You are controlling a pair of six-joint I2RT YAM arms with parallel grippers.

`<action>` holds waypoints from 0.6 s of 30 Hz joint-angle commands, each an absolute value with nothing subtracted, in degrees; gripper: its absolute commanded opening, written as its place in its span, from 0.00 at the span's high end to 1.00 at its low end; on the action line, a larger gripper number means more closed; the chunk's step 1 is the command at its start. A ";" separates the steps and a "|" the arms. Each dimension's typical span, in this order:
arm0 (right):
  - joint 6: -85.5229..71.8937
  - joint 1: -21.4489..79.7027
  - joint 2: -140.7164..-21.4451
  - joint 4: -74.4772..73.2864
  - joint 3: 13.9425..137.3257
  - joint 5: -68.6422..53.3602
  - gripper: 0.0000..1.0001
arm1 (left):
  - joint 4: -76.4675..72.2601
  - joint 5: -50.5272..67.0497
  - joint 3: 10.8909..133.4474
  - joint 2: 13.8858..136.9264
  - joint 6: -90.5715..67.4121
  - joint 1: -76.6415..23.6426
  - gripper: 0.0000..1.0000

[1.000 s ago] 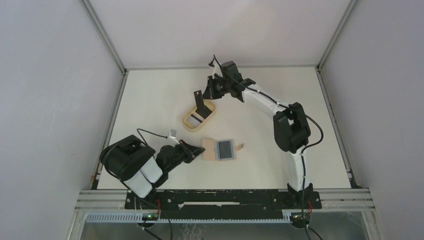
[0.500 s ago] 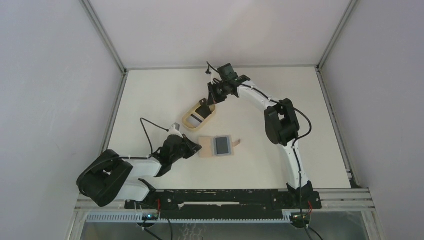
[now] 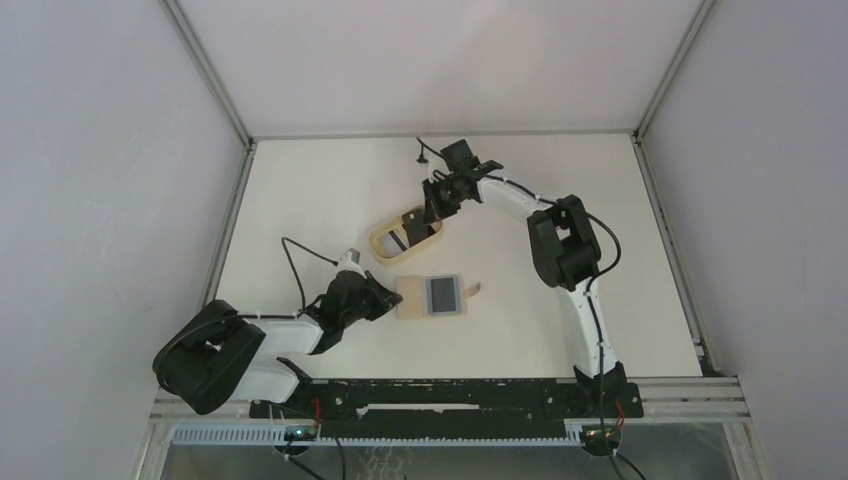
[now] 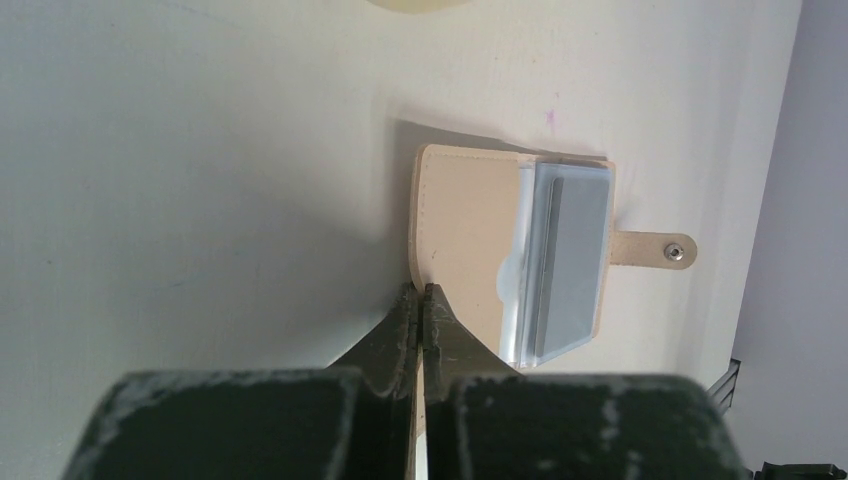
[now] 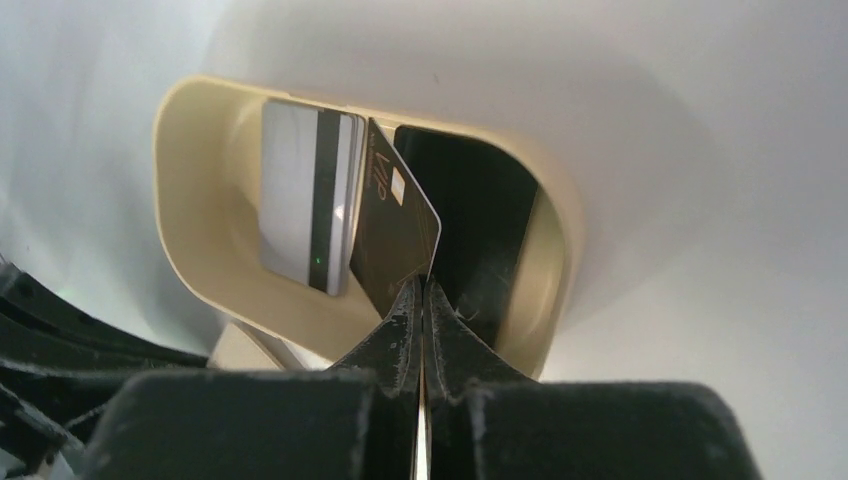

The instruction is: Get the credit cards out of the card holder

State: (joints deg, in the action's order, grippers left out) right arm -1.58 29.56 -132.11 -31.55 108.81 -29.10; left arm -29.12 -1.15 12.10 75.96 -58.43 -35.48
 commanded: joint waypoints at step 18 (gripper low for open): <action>-3.62 24.26 -113.43 -23.80 82.88 -29.28 0.97 | -19.63 -2.69 14.09 73.98 -52.54 -35.51 1.00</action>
State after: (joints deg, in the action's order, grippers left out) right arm -3.01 24.29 -116.81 -25.91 83.53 -30.46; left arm -25.93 -1.26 13.26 75.00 -55.48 -35.48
